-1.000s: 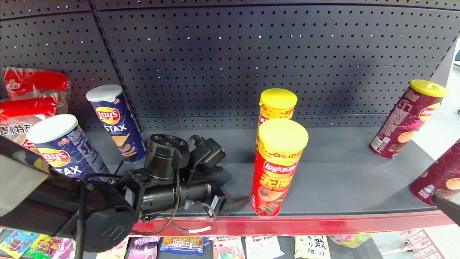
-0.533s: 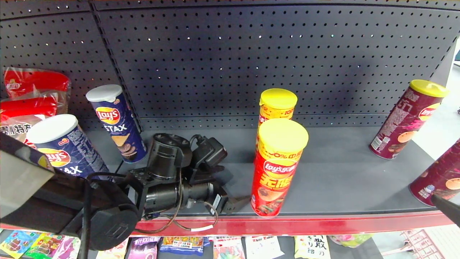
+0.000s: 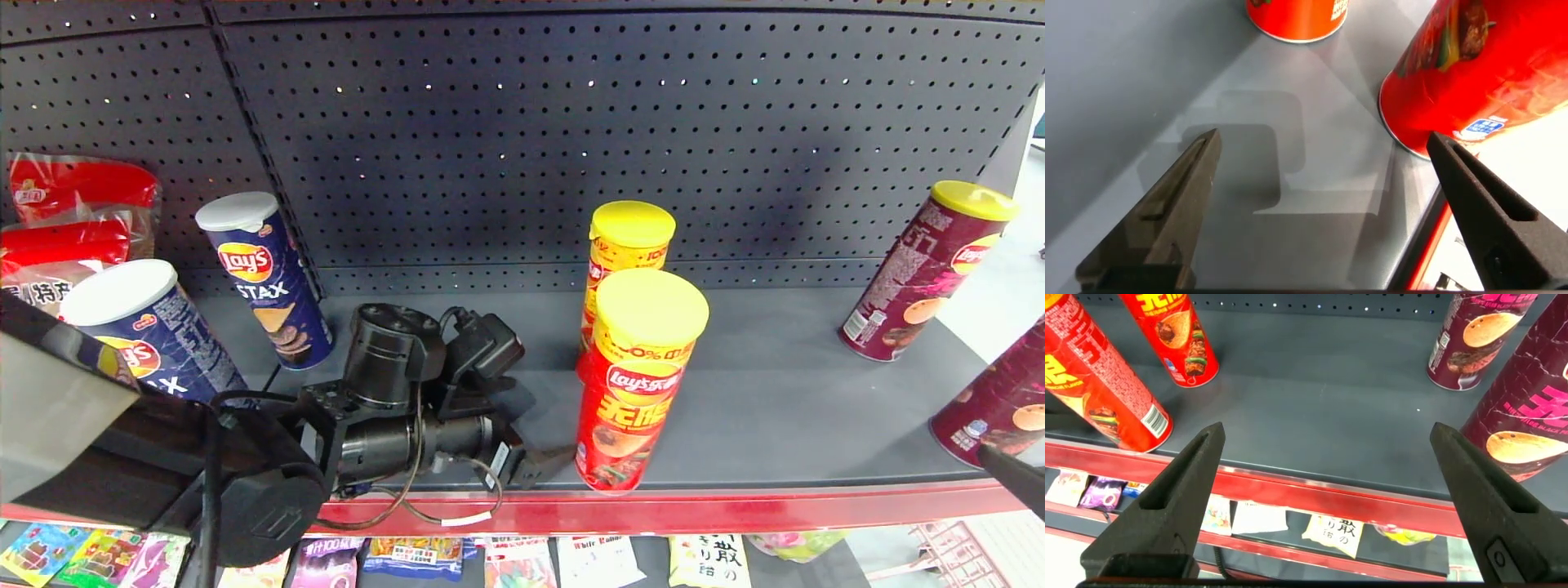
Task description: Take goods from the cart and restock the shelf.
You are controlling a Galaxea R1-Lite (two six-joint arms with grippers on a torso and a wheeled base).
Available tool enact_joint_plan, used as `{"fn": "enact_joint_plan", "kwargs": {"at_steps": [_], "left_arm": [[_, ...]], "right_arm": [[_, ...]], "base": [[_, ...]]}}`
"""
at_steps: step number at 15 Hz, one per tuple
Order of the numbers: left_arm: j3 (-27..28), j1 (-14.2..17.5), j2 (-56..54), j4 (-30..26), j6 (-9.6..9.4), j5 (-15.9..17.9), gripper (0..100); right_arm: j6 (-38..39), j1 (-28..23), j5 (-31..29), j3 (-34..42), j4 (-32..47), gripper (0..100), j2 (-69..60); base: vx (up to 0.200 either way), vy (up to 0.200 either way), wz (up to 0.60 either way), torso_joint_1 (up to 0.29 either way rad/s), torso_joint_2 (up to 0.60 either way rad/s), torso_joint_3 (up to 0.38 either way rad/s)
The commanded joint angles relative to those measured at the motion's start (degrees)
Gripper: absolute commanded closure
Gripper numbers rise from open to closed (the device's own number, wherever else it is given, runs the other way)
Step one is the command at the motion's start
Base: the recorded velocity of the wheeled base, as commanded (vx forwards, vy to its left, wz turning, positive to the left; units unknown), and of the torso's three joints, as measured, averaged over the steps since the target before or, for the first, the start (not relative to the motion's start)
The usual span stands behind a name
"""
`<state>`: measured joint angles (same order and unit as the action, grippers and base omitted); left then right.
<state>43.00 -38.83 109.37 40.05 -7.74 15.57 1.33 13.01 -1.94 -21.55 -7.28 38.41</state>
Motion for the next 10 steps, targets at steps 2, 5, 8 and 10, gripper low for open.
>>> {"fn": "enact_joint_plan", "kwargs": {"at_steps": [2,5,8,10], "left_arm": [[0.5,0.0,0.2,0.0,0.01,0.0,0],[0.6,0.0,0.3,0.0,0.01,0.0,0],[0.6,0.0,0.3,0.0,0.01,0.0,0],[0.5,0.0,0.3,0.0,0.01,0.0,0]], "right_arm": [[0.1,0.0,0.0,0.0,0.0,0,0.1],[0.0,0.0,0.0,0.0,0.0,0,0.1],[0.0,0.0,0.0,0.0,0.0,0,0.1],[0.0,0.0,0.0,0.0,0.0,0,0.1]], "base": [[0.000,0.000,0.00,0.000,0.00,0.000],[0.000,0.000,0.00,0.000,0.00,0.000],[0.000,0.000,0.00,0.000,0.00,0.000],[0.000,0.000,0.00,0.000,0.00,0.000]]}}
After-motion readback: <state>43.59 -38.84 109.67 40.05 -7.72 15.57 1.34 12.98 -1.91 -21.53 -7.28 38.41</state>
